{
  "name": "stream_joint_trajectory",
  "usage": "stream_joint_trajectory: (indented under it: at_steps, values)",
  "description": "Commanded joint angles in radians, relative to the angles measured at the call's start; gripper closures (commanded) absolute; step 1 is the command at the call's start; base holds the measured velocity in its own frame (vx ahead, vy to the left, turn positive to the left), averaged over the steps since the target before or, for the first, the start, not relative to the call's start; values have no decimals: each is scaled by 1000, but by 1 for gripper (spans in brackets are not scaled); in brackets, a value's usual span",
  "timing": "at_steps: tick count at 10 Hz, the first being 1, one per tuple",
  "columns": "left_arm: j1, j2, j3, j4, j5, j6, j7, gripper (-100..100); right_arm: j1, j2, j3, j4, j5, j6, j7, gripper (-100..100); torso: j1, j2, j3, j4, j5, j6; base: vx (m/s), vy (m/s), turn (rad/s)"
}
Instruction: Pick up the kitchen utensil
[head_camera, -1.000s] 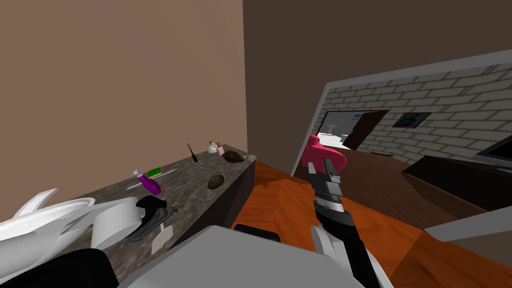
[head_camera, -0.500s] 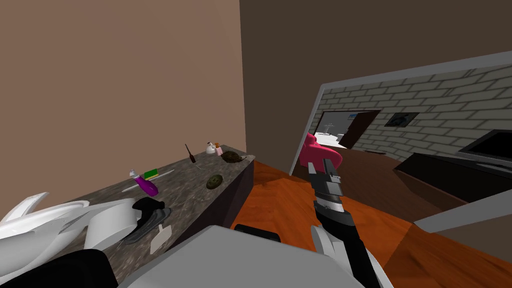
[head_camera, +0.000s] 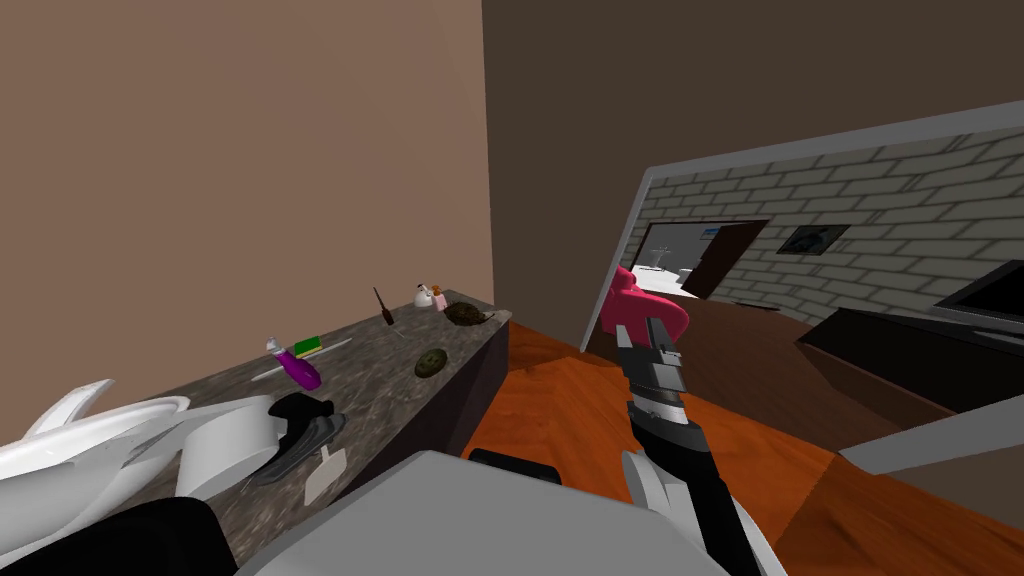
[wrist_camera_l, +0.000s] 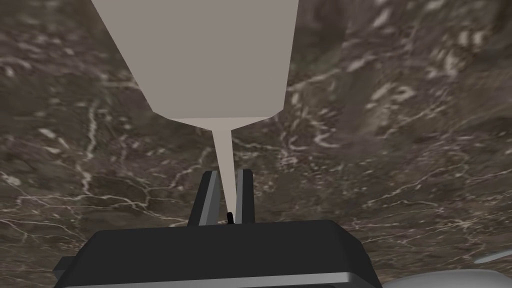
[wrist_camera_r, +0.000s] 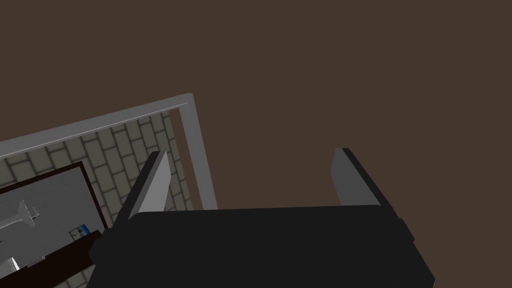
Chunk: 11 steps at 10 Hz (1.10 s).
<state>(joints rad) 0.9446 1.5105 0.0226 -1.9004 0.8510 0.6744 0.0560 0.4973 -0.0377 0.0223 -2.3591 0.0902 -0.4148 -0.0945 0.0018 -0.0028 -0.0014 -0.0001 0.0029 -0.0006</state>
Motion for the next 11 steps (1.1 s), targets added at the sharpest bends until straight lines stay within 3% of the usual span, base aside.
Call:
stream_joint_trajectory:
  at_steps: [1,2,4,5,6,9,11]
  values:
    - [-15,-38,31,-28,-4,50,-46,100,0,0,0,0,0,0,0,0,0,0,0,0,0,0,42,25,190]
    - [-15,-38,31,-28,-4,56,-46,100,0,0,0,0,0,0,0,0,1,-1,-1,0,0,0,34,17,69]
    - [-49,-99,65,-69,-17,123,-105,100,0,0,0,0,0,0,0,0,0,-1,-1,0,0,0,31,25,145]
    - [-49,-99,65,-69,-17,142,-105,100,0,0,0,0,0,0,0,0,0,-1,-1,0,-1,0,28,18,56]
    - [-66,-130,83,-90,-23,176,-135,100,0,0,0,0,0,0,0,0,0,-1,-1,0,-1,1,22,16,98]
    - [-83,-160,100,-110,-30,229,-164,100,0,0,0,0,0,0,0,0,0,0,0,0,-1,0,18,12,81]
    - [-118,-221,134,-151,-43,298,-223,100,0,0,0,0,0,0,0,0,-1,0,0,0,-1,0,31,16,151]
